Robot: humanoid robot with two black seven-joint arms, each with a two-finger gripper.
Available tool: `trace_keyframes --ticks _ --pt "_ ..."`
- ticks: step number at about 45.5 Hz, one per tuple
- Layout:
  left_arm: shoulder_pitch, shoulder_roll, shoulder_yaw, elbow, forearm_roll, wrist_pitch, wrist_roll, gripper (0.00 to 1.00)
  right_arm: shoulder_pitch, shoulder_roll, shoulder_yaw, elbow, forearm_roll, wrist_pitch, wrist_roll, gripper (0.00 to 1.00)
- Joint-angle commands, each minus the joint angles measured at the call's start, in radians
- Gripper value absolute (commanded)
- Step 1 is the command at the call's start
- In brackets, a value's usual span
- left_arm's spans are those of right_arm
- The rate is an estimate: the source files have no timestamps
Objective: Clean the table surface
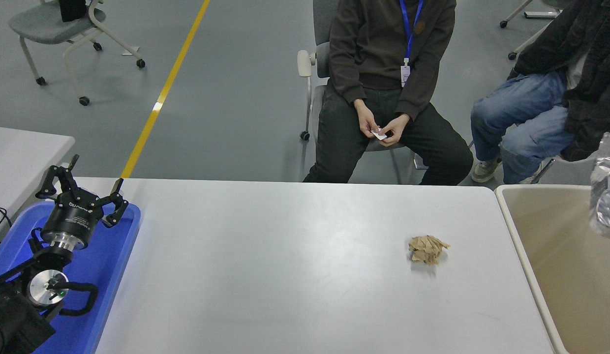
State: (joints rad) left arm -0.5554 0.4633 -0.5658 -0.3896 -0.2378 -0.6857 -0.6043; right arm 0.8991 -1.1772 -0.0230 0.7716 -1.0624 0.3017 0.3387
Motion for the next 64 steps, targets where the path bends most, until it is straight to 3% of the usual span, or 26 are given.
trace_keyframes --ticks 1,33,50,64 --pt "0.000 0.000 0.000 0.000 0.000 0.000 0.000 1.00 -0.106 0.116 0.000 -0.187 0.001 -0.030 0.075 0.00" --pt "0.000 0.000 0.001 0.000 0.000 0.000 0.000 1.00 -0.261 0.490 -0.075 -0.709 0.010 -0.134 0.148 0.00" --pt "0.000 0.000 0.000 0.000 0.000 0.000 0.000 1.00 -0.319 0.574 -0.228 -0.793 0.022 -0.343 0.135 0.00" --pt "0.000 0.000 0.000 0.000 0.000 0.000 0.000 1.00 -0.332 0.640 -0.261 -0.848 0.071 -0.392 0.079 0.00"
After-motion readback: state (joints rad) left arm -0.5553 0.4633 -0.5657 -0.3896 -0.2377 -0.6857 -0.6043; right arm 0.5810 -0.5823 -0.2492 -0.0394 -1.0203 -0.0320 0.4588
